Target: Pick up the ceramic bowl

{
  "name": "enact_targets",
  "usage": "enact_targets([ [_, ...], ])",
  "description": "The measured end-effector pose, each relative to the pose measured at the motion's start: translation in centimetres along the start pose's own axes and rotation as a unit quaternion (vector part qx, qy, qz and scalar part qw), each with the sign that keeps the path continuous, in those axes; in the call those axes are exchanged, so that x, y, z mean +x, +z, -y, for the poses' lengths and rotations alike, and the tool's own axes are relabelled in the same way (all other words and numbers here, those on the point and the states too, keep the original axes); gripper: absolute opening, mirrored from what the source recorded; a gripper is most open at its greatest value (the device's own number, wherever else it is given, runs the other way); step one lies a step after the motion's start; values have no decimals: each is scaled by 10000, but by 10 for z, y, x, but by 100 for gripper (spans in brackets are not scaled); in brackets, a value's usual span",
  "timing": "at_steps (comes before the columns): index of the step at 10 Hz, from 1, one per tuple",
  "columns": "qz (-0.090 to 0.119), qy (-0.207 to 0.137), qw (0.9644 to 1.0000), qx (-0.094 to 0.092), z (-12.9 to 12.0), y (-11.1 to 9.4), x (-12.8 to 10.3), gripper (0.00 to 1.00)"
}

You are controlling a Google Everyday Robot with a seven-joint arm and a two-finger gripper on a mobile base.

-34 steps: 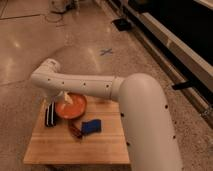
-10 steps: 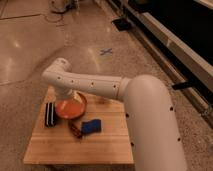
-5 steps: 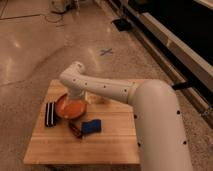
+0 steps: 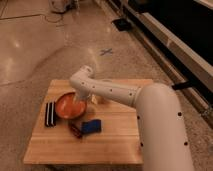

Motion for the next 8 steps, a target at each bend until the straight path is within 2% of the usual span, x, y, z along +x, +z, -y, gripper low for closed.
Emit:
enact_targets([
  [2,15,61,10000,-21,-8,9,2,75],
  [5,154,159,9998,5,-9,24,-1,44],
  [8,266,252,9993,83,-6,27,-3,12],
])
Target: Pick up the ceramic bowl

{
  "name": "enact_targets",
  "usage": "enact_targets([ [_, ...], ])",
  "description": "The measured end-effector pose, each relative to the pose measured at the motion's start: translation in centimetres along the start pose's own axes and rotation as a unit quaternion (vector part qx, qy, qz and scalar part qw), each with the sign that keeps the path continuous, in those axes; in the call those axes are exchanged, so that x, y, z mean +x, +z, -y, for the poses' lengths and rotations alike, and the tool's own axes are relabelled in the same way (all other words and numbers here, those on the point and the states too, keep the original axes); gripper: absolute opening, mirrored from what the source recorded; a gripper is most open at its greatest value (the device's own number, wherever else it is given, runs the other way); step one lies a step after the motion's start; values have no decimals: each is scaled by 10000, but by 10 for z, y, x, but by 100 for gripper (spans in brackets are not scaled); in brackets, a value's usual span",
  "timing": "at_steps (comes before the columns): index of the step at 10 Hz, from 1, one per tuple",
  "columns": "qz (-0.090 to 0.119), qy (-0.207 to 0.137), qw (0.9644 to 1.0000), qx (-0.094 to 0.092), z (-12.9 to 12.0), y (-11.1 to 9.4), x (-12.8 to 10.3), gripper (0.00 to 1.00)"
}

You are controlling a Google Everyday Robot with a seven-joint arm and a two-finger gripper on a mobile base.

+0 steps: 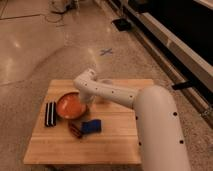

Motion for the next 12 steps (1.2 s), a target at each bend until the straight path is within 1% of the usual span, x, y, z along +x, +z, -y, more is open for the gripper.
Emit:
enact_targets([
  [2,-7,66,9999,111,2,-5,2,1],
  [3,-48,114,9997,201,3,-11,6,0],
  [5,-156,168,9992,322,2,-26,12,0],
  [9,-402,304,9976,464,-5,-56,25,0],
  [11,-473,309,9966,603,-3,-68,27,0],
  [12,-524,253,9959,699,1,-76,27,0],
])
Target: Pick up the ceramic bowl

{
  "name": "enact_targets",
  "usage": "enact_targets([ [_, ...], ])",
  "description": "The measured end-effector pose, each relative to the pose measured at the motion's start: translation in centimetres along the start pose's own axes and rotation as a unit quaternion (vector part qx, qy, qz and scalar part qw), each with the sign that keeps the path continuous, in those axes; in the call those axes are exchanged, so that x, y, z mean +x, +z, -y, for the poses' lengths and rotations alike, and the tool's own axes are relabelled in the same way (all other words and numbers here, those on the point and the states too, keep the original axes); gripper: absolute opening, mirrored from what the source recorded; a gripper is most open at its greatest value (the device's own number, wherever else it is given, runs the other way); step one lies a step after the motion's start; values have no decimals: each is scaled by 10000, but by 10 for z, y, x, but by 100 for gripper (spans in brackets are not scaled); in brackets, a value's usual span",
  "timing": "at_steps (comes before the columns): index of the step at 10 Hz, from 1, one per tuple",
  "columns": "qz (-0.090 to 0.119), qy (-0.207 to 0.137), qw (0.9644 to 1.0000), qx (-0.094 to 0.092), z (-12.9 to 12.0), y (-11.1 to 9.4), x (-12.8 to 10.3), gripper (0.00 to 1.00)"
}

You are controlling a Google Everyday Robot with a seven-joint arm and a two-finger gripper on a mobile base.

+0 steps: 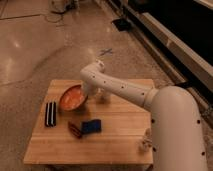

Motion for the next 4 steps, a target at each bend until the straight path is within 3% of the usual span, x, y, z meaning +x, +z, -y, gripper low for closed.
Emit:
enact_targets([
  [2,-93,-170,9996,189,11,-18,1,0],
  [4,-100,-217,9995,214,13,-21,1,0],
])
